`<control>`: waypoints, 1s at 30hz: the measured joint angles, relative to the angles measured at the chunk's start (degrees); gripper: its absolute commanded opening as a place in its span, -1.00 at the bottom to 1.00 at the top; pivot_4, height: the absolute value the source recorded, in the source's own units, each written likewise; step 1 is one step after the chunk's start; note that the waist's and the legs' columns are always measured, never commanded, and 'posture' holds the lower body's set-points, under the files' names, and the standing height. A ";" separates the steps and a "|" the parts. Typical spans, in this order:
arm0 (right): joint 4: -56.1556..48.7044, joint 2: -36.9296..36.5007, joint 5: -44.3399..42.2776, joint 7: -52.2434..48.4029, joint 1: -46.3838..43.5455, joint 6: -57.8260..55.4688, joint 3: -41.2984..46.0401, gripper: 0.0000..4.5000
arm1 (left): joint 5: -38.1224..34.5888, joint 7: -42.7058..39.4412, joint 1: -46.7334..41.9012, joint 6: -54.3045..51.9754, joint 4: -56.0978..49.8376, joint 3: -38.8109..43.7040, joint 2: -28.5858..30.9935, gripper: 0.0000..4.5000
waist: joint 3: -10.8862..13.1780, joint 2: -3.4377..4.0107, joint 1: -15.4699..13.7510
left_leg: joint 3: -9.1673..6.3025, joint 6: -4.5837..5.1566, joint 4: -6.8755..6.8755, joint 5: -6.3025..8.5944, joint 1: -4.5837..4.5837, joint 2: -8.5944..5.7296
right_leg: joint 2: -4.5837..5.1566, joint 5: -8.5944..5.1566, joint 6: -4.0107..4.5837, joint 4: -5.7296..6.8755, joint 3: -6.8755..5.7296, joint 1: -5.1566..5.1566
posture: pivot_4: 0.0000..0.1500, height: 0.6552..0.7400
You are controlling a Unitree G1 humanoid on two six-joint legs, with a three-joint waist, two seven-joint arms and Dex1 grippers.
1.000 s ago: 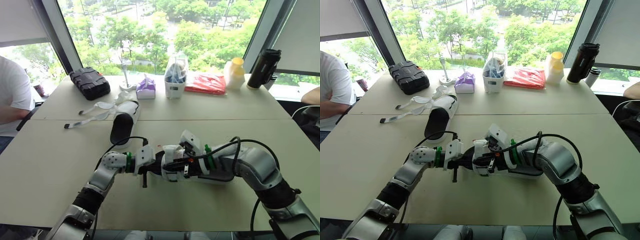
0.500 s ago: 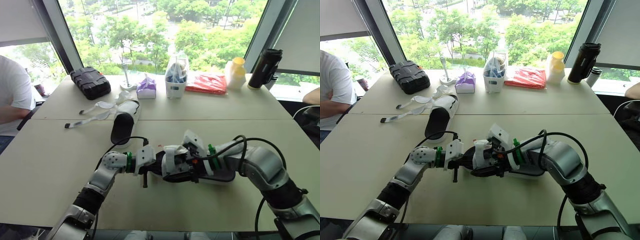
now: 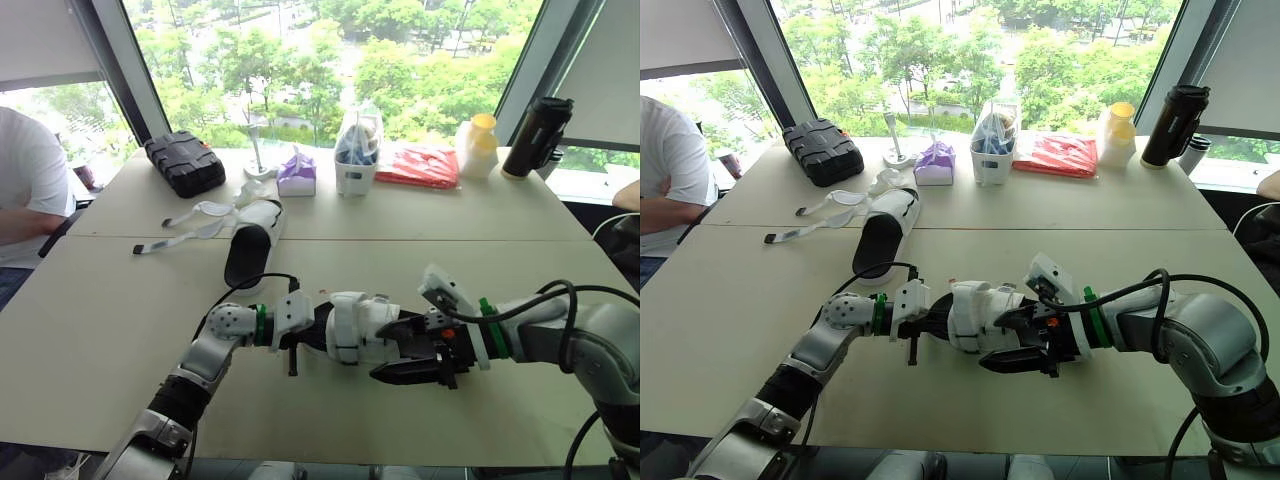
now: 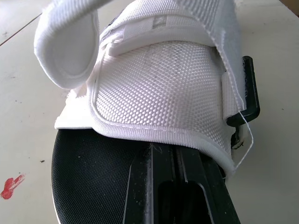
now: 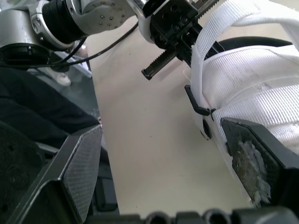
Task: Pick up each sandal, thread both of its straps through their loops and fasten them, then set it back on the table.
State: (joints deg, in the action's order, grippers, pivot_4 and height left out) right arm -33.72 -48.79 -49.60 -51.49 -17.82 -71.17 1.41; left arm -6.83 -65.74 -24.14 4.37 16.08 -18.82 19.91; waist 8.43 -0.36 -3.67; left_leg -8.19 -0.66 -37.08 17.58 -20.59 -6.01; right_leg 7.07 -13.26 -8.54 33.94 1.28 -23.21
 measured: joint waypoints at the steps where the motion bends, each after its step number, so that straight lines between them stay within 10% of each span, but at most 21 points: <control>1: -0.37 0.31 0.88 0.87 1.22 1.60 -0.16 0.93 | 0.00 -0.05 0.01 -0.01 0.00 -0.03 0.02 -1.00 | -0.02 -0.03 0.03 | 0.01 0.02 0.02 0.02 0.03 0.00 | 0.00 0.00 0.00 -0.03 0.00 0.01 | 1.00 1.00; 30: -2.83 -0.95 -0.63 6.54 6.63 5.97 -6.64 0.93 | 0.00 -0.59 -0.30 -0.07 0.02 -0.12 0.16 -1.00 | 0.06 -0.06 -0.03 | 0.03 0.06 0.04 0.04 -0.05 0.03 | -0.01 0.02 0.01 -0.15 0.00 -0.01 | 1.00 1.00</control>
State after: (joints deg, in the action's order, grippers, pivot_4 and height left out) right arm -36.56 -49.74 -50.23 -44.95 -11.18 -65.20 -5.24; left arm -6.84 -66.33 -24.44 4.30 16.10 -18.95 20.07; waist 8.49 -0.43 -3.70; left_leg -8.16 -0.60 -37.04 17.62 -20.64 -5.98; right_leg 7.06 -13.24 -8.54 33.79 1.28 -23.22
